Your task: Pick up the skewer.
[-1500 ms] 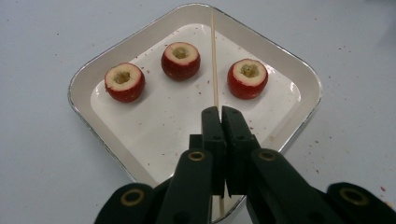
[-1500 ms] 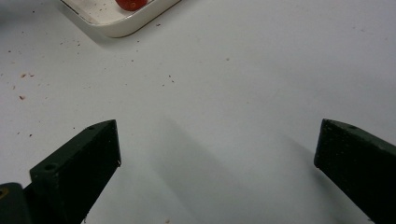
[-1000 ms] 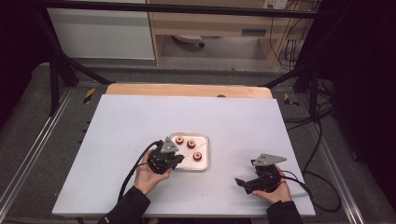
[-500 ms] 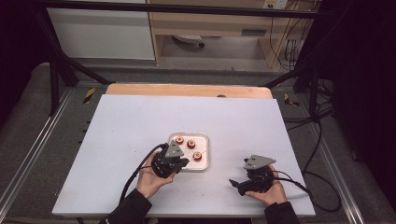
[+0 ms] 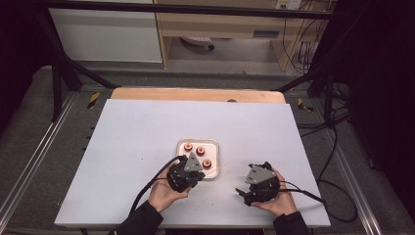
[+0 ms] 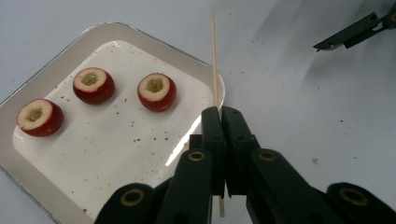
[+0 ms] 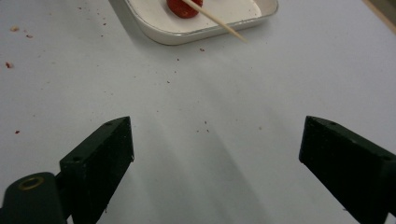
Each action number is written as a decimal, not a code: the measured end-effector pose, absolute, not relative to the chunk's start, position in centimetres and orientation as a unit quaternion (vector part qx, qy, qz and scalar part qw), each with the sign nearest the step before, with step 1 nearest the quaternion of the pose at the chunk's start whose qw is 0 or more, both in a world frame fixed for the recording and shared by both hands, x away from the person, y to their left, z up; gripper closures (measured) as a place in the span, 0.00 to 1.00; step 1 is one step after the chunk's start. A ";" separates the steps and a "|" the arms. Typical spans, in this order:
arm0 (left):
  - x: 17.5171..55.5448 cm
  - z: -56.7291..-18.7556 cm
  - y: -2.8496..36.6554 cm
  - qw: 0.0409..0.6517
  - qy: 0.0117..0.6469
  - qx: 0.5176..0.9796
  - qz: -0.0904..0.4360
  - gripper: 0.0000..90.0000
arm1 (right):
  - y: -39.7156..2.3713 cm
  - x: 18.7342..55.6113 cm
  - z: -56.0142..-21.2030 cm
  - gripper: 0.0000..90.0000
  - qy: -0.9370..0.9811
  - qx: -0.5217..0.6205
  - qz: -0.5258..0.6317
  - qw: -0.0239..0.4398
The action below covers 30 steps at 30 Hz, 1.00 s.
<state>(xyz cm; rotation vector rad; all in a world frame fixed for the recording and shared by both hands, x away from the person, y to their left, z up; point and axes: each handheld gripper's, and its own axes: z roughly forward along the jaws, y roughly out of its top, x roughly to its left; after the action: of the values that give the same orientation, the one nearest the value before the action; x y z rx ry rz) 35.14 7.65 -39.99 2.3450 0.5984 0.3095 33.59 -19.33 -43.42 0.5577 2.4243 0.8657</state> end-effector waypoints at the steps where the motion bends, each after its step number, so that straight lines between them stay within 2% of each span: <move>1: 35.1 -40.0 7.4 0.344 0.229 0.903 0.118 0.98 | -19.2 33.5 -43.4 0.13 0.892 0.196 0.316 0.256; 12: 34.7 -39.4 4.8 0.331 0.198 0.916 0.111 0.98 | -17.5 33.2 -43.0 0.29 0.903 0.108 0.290 0.298; 13: 34.8 -39.4 4.5 0.330 0.196 0.917 0.111 0.98 | -17.3 33.2 -42.9 0.33 0.906 0.090 0.283 0.302; 16: 35.0 -39.4 4.1 0.327 0.195 0.919 0.106 0.98 | -17.1 33.2 -42.9 0.37 0.908 0.074 0.278 0.305; 23: 35.0 -39.4 2.9 0.319 0.184 0.925 0.096 0.98 | -16.7 33.3 -42.9 0.54 0.911 0.013 0.250 0.327; 30: 35.0 -39.4 1.9 0.311 0.173 0.931 0.083 0.98 | -16.3 33.4 -43.0 0.67 0.915 -0.039 0.228 0.331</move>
<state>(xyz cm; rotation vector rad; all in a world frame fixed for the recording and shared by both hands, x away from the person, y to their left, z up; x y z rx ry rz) 35.03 1.91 -39.44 2.4576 0.4567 0.2189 33.37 -16.29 -42.96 -0.1030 2.3913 0.5963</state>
